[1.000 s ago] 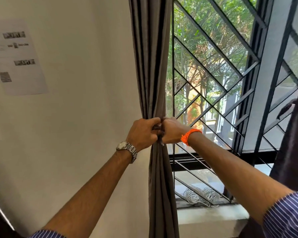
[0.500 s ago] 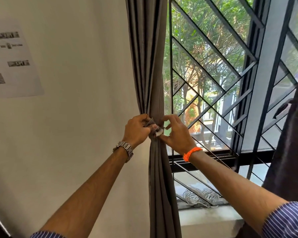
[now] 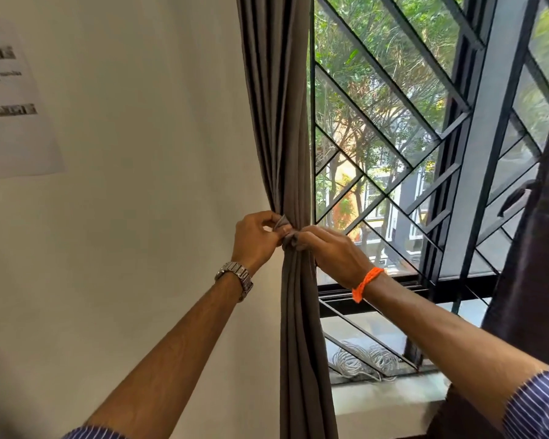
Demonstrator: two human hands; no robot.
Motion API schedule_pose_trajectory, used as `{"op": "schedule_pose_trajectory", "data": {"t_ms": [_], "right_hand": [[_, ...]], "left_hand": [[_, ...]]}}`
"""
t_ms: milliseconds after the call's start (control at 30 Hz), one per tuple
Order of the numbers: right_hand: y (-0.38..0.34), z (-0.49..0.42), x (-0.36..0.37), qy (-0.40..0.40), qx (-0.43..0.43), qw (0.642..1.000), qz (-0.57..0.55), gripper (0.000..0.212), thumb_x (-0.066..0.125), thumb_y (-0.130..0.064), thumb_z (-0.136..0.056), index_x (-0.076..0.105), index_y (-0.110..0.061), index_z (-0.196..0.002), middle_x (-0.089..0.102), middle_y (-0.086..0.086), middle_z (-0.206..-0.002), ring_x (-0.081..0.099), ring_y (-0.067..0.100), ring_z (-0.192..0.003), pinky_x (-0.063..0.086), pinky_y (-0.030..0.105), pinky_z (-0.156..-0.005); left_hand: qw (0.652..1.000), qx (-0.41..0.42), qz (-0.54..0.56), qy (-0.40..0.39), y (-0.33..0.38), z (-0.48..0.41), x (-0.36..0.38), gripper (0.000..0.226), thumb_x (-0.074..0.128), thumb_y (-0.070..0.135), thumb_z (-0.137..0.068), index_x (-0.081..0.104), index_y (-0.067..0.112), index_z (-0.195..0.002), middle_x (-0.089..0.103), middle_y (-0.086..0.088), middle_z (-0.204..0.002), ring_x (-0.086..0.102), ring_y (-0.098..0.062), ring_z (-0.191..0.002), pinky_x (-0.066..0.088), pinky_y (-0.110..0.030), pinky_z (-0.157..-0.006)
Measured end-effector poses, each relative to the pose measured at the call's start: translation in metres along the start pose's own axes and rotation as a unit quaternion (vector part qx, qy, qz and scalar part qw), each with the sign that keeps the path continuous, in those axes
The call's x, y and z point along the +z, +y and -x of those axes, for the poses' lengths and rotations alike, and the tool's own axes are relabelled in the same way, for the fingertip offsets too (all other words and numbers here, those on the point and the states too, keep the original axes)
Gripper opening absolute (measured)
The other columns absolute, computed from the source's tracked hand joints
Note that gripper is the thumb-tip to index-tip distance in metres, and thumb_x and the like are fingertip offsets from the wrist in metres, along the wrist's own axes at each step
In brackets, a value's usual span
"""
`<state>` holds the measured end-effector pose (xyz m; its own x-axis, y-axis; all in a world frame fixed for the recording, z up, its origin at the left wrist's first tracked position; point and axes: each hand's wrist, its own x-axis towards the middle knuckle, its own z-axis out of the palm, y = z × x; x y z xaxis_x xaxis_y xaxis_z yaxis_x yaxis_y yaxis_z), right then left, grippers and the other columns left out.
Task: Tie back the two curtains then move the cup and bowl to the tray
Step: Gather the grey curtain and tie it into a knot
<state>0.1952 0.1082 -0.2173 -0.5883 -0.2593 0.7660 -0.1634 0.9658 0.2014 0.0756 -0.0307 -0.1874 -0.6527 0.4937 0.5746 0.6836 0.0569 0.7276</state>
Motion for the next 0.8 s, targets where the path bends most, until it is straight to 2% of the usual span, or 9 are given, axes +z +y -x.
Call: {"op": "schedule_pose_trajectory", "data": {"t_ms": [133, 267, 333, 433, 567, 633, 700, 800], "right_hand": [[0.002, 0.0, -0.001, -0.014, 0.033, 0.999, -0.019, 0.03, 0.061, 0.009, -0.081, 0.056, -0.009, -0.105, 0.06, 0.006, -0.095, 0.058, 0.017, -0.079, 0.056, 0.027, -0.065], [0.007, 0.017, -0.007, -0.03, 0.043, 0.998, -0.023, 0.023, 0.047, 0.0, -0.083, 0.052, -0.007, -0.104, 0.06, 0.011, -0.093, 0.062, 0.021, -0.071, 0.058, 0.031, -0.059], [0.008, 0.023, -0.002, -0.03, 0.068, 0.997, -0.036, 0.021, 0.05, 0.002, -0.084, 0.053, -0.007, -0.103, 0.058, 0.009, -0.095, 0.062, 0.023, -0.07, 0.057, 0.033, -0.058], [0.009, 0.022, 0.005, -0.033, 0.105, 0.992, -0.059, 0.024, 0.058, 0.005, -0.084, 0.053, -0.008, -0.104, 0.056, 0.006, -0.098, 0.063, 0.025, -0.073, 0.057, 0.034, -0.061], [0.012, 0.022, 0.006, -0.044, 0.124, 0.99, -0.054, 0.009, 0.058, -0.004, -0.09, 0.055, -0.008, -0.098, 0.054, 0.003, -0.093, 0.056, 0.021, -0.064, 0.054, 0.033, -0.057], [0.012, 0.022, 0.006, -0.061, 0.129, 0.989, -0.038, 0.007, 0.06, -0.013, -0.092, 0.054, -0.012, -0.095, 0.053, 0.0, -0.09, 0.052, 0.017, -0.061, 0.05, 0.026, -0.052], [0.013, 0.022, 0.006, -0.069, 0.132, 0.989, -0.013, 0.01, 0.061, -0.022, -0.091, 0.054, -0.015, -0.094, 0.055, -0.003, -0.089, 0.049, 0.011, -0.06, 0.041, 0.014, -0.051], [0.015, 0.018, 0.003, -0.086, 0.141, 0.986, 0.028, 0.012, 0.061, -0.028, -0.09, 0.056, -0.018, -0.093, 0.057, -0.004, -0.09, 0.052, 0.011, -0.065, 0.041, 0.015, -0.053]], "left_hand": [[1.0, 0.003, -0.001, -0.008, -0.001, -0.003, 0.002, 0.007, 0.077, 0.011, -0.08, 0.073, 0.008, -0.086, 0.07, -0.002, -0.084, 0.071, -0.018, -0.073, 0.062, -0.03, -0.063], [0.996, -0.067, 0.053, 0.014, -0.02, -0.008, -0.011, 0.01, 0.072, 0.0, -0.083, 0.063, 0.002, -0.08, 0.066, -0.008, -0.085, 0.073, -0.025, -0.063, 0.061, -0.048, -0.061], [0.995, -0.076, 0.06, 0.021, -0.026, -0.007, -0.012, 0.012, 0.072, 0.0, -0.084, 0.061, 0.004, -0.078, 0.065, -0.008, -0.085, 0.073, -0.026, -0.062, 0.061, -0.05, -0.061], [0.997, -0.064, 0.037, 0.023, -0.025, -0.008, -0.014, 0.011, 0.075, 0.005, -0.081, 0.065, 0.007, -0.079, 0.066, 0.0, -0.081, 0.073, -0.024, -0.061, 0.061, -0.048, -0.061], [0.999, -0.043, -0.025, -0.001, -0.031, -0.012, -0.019, 0.01, 0.08, 0.019, -0.078, 0.07, 0.02, -0.078, 0.068, 0.009, -0.08, 0.072, -0.017, -0.063, 0.061, -0.043, -0.065], [0.996, 0.003, -0.085, -0.004, -0.033, -0.009, -0.018, 0.01, 0.078, 0.03, -0.079, 0.071, 0.024, -0.083, 0.07, 0.011, -0.082, 0.07, -0.014, -0.065, 0.059, -0.039, -0.066], [0.992, 0.037, -0.12, 0.023, -0.03, -0.004, -0.012, 0.012, 0.076, 0.03, -0.079, 0.067, 0.025, -0.086, 0.068, 0.013, -0.085, 0.066, -0.013, -0.071, 0.053, -0.03, -0.064], [0.987, 0.061, -0.12, 0.084, -0.021, 0.001, -0.002, 0.032, 0.077, 0.023, -0.074, 0.051, 0.029, -0.092, 0.058, 0.015, -0.087, 0.058, -0.008, -0.071, 0.045, -0.026, -0.057]]}}
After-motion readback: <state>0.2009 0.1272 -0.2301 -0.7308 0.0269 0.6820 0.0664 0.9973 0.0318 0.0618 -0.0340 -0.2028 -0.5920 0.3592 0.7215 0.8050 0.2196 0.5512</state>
